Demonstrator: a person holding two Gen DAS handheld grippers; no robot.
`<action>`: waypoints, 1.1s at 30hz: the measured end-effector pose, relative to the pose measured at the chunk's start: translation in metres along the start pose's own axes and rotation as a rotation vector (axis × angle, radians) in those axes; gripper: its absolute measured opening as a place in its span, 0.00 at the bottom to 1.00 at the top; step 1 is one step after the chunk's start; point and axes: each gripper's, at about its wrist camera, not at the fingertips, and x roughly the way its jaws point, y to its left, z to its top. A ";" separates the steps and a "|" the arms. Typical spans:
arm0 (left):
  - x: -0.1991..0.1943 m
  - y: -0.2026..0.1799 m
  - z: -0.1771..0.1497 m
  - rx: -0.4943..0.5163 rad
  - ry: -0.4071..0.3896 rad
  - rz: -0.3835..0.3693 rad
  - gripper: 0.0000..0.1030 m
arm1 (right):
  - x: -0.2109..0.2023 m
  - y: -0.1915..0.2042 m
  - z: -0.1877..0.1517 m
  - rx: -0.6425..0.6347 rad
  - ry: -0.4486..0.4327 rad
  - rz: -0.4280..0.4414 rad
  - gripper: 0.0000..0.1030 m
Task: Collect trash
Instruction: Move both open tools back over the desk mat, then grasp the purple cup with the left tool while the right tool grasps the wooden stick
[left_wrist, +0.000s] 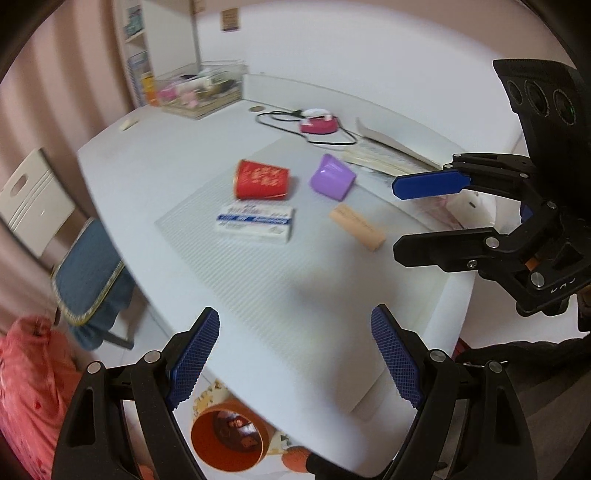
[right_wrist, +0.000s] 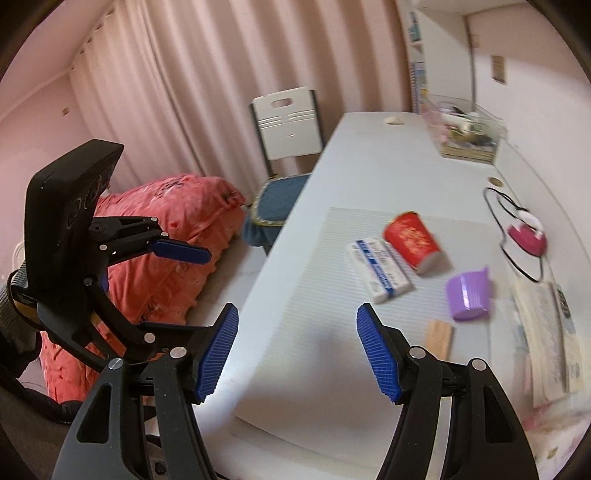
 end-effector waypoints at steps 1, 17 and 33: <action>0.003 -0.003 0.004 0.012 0.003 -0.008 0.81 | -0.002 -0.006 -0.002 0.011 -0.003 -0.012 0.65; 0.064 -0.007 0.043 0.064 0.082 -0.088 0.81 | 0.012 -0.083 -0.024 0.172 0.057 -0.110 0.65; 0.131 -0.002 0.056 0.081 0.154 -0.142 0.81 | 0.098 -0.141 -0.060 0.202 0.176 -0.208 0.59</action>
